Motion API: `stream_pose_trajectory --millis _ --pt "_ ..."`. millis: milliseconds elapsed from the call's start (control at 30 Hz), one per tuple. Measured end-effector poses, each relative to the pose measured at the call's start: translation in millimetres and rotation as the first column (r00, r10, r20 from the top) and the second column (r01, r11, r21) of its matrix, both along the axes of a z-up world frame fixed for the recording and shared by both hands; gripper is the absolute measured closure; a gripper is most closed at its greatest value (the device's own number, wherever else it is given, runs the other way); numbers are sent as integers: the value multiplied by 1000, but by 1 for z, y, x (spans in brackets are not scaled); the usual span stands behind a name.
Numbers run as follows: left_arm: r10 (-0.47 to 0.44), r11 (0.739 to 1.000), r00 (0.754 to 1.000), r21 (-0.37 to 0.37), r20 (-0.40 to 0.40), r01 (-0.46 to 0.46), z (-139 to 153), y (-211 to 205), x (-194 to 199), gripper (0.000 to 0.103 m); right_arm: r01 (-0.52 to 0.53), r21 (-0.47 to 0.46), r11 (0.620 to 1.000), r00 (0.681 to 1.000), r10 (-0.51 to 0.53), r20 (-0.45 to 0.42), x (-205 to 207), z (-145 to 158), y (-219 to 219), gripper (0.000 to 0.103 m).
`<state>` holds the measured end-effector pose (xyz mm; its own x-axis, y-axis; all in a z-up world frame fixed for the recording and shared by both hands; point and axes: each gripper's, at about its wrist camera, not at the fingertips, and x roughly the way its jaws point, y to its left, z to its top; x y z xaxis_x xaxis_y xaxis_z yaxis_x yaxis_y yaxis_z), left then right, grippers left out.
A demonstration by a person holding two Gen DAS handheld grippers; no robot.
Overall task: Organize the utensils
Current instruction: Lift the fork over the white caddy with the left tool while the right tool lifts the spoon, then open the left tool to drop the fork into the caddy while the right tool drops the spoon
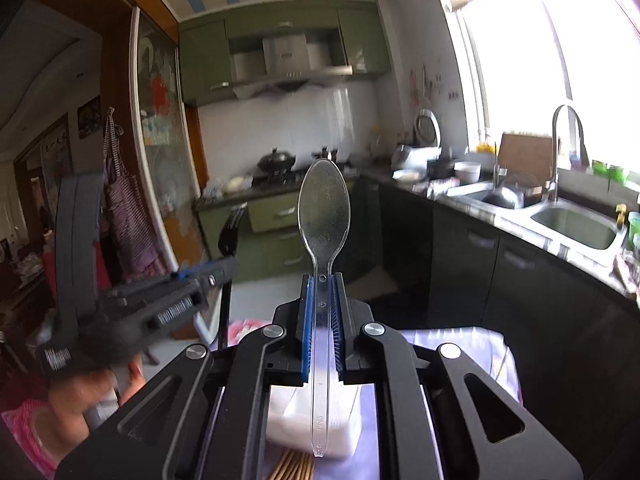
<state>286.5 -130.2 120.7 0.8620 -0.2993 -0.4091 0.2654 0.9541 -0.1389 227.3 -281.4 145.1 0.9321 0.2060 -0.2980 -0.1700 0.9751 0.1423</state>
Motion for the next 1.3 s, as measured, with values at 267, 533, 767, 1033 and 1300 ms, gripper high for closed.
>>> stream_pose_trajectory --millis 267,533,767,1033,1300 --pt "28 999 1000 22 4 -28 -39 -11 20 94 5 -42 999 1000 -6 -19 56 -27 19 94" --pt "-4 998 995 56 -95 9 -66 -7 15 94 -9 -65 998 998 5 -70 56 -59 18 94" --pt "-11 995 992 93 -123 23 -60 5 -3 94 -35 -63 997 994 28 -106 24 -71 6 93" --pt "-48 991 979 111 -197 71 -70 9 -14 94 -56 -67 996 986 44 -159 2 -94 1 93" --pt "-53 987 976 137 -210 83 -78 13 -20 94 -70 -93 993 980 51 -194 0 -109 2 92"
